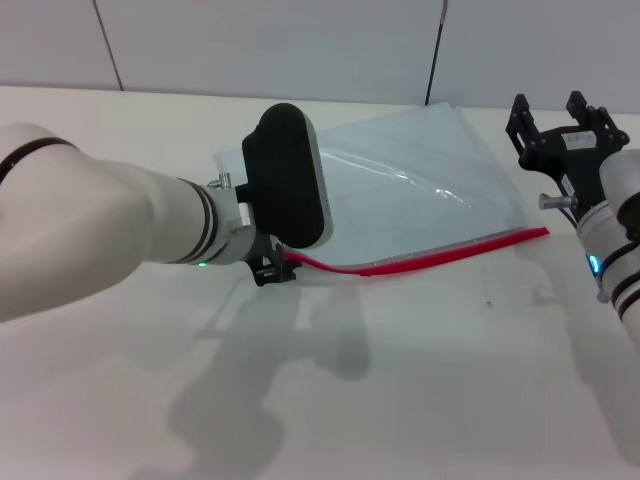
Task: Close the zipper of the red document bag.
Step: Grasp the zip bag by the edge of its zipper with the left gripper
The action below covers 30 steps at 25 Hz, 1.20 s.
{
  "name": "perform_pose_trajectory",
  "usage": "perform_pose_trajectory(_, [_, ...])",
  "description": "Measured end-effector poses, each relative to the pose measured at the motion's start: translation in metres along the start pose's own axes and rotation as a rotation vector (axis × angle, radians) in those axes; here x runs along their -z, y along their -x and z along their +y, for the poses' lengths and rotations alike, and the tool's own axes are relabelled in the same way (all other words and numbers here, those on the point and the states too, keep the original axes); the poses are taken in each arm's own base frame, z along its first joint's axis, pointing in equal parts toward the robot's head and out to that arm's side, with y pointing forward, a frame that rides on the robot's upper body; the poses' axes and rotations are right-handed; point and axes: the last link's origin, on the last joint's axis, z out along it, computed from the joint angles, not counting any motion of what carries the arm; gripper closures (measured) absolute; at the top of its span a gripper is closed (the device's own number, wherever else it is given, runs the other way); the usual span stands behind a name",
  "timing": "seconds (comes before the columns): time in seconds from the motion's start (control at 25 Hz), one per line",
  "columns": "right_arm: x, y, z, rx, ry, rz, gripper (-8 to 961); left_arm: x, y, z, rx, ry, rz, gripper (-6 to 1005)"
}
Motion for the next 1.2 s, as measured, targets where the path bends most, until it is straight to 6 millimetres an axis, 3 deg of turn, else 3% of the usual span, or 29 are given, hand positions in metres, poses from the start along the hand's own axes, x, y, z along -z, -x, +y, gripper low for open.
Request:
perform_pose_trajectory(0.4, [0.0,0.0,0.0,0.0,0.0,-0.001,284,-0.005,0.001,-0.004,0.035,-0.036,0.028,447])
perform_pose_trajectory(0.6, [0.0,0.001,0.0,-0.001,0.0,-0.002,284,-0.005,0.001,-0.006,0.055,-0.064,0.043,693])
perform_pose_trajectory(0.8, [-0.001,0.003,0.006,-0.016,0.012,-0.009,284,-0.003,0.001,-0.01,0.103,-0.083,0.06,859])
perform_pose_trajectory(1.0, [0.0,0.01,0.01,-0.064,0.03,-0.005,300,0.001,-0.001,-0.011,0.133,-0.097,0.08,895])
perform_pose_trajectory(1.2, [0.0,0.034,0.003,-0.124,0.111,0.033,337,0.013,-0.008,-0.015,0.152,-0.15,0.149,933])
